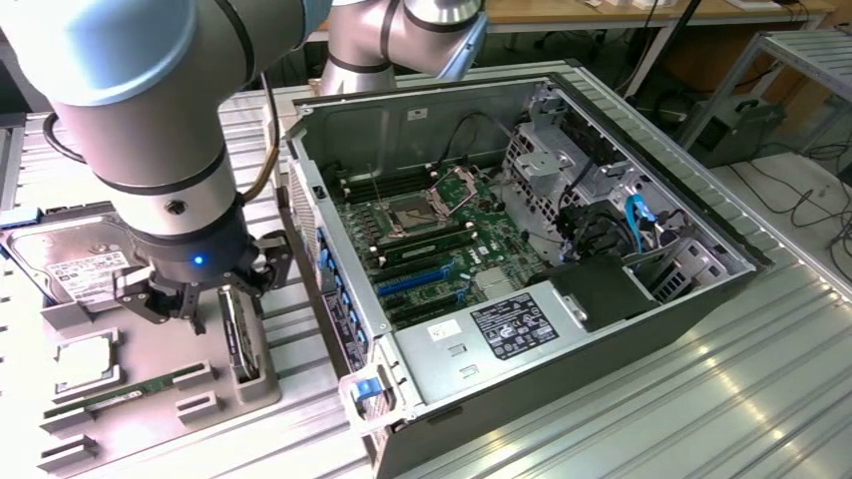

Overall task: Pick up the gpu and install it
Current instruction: 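Pick up the gpu and move the gpu toward the slot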

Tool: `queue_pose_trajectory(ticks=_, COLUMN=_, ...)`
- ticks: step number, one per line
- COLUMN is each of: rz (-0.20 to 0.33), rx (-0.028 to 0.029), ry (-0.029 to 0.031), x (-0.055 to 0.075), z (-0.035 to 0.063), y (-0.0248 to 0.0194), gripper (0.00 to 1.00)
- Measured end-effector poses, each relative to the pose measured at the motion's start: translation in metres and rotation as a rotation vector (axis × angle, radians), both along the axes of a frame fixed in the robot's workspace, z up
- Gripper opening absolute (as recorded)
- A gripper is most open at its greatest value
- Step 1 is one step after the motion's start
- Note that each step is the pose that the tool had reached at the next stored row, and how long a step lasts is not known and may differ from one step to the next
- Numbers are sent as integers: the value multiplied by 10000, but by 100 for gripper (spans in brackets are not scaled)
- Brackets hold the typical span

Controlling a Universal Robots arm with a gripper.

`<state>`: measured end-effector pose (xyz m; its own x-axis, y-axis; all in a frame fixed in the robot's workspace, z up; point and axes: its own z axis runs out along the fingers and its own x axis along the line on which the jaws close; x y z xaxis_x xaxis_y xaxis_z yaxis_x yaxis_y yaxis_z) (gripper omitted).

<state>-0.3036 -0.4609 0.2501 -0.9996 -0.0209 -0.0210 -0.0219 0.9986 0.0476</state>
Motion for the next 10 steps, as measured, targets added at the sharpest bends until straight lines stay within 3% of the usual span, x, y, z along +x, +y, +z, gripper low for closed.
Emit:
queue_pose_trajectory(ticks=4, rz=-1, rx=0, ry=0, x=2, z=-73, y=45, gripper=60)
queue_pose_trajectory(ticks=10, rz=0, rx=0, ry=1, x=2, z=-191, y=46, gripper=60)
